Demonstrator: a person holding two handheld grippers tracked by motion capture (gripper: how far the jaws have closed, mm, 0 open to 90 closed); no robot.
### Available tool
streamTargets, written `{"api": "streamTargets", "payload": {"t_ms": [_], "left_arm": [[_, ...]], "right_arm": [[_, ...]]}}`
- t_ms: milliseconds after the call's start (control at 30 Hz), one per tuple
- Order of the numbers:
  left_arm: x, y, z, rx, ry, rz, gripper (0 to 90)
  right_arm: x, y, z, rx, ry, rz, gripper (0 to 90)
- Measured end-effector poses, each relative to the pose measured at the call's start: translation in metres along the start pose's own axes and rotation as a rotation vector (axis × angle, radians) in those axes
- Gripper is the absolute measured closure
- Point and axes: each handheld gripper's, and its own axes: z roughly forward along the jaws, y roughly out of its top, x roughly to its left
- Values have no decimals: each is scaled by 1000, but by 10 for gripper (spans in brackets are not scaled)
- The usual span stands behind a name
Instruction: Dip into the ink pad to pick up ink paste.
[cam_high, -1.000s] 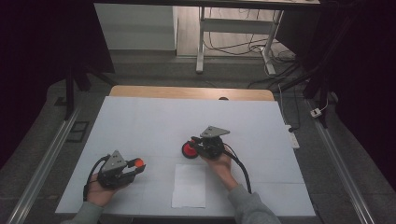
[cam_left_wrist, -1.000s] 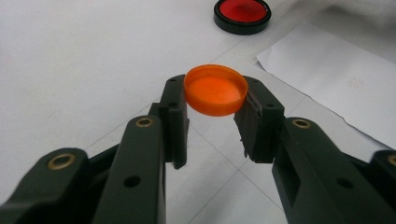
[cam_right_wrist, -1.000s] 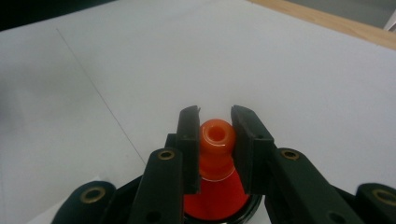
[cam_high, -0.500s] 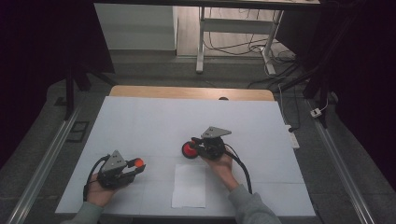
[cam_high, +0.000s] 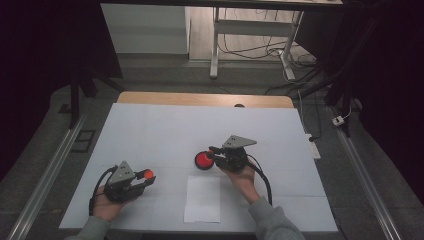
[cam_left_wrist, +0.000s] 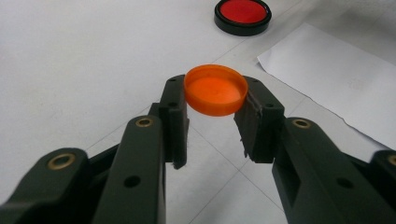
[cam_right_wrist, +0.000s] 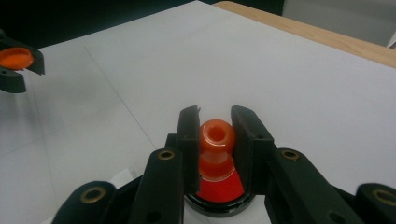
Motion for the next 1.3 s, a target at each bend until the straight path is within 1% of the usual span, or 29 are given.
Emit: {"api": "streamTargets", "payload": {"t_ms": [167,400,733,900,1067,1300], "left_arm": [[0,0,0,1,0,1,648],[0,0,0,-1,3,-1,648],[1,0,0,-2,3,-2,648],[1,-1,0,-1,3,-2,648],[1,-1,0,0,4,0,648],[0,0,0,1,3,2,648]], "right_arm": [[1,1,-9,-17,7,7,724],[4,1,-23,-34,4,-1,724],[8,-1,-39,-55,14,-6,723],[9,-4,-47,-52,12,-12,723],[10,-7,-54,-55,16,-5,723],[13,-9,-61,-58,18,-15,723]]}}
